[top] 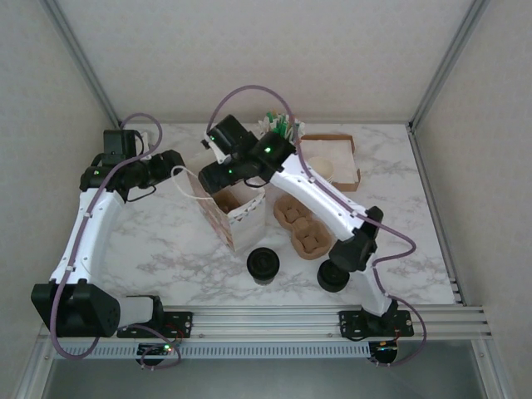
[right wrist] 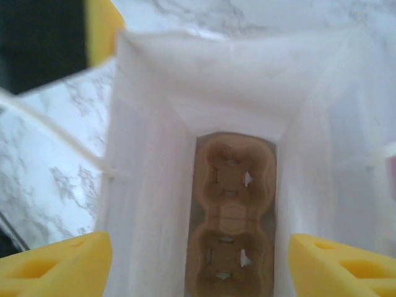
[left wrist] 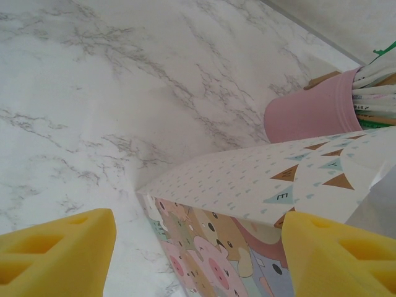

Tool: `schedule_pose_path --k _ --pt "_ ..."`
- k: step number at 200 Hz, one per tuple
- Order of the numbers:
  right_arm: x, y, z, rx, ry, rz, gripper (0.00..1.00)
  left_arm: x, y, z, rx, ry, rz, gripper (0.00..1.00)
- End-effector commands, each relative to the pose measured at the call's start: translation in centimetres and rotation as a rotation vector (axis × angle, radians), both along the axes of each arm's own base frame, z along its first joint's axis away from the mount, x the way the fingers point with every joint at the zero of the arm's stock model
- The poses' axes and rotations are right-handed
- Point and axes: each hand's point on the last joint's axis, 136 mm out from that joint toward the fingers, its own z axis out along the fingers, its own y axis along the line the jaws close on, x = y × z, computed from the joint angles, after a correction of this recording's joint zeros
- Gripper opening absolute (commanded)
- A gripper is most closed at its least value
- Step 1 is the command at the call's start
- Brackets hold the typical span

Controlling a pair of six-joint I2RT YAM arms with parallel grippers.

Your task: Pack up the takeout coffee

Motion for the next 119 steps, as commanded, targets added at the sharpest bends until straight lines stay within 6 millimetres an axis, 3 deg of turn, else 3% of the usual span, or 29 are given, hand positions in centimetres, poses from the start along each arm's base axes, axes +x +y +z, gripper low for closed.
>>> schedule_pose_path --k 1,34,53,119 --pt "-1.2 -0.6 5.1 0.108 -0.060 0.025 0.75 -0.3 -0.4 0.4 -0.022 -0.017 -0.013 0.71" --pt "-2.6 -2.2 7.9 0.133 -0.112 0.034 0.72 -0.4 -0.2 0.6 -0.012 -0.026 -0.007 0.71" --pt "-3.3 -3.5 8.5 0.115 -0.129 0.026 0.63 -0.4 0.0 0.7 -0.010 -0.030 -0.003 0.71" --pt "-7.2 -10.4 7.8 0.078 -0.185 -0.004 0.59 -0.5 0.5 1.1 -0.010 -0.042 0.025 0.72"
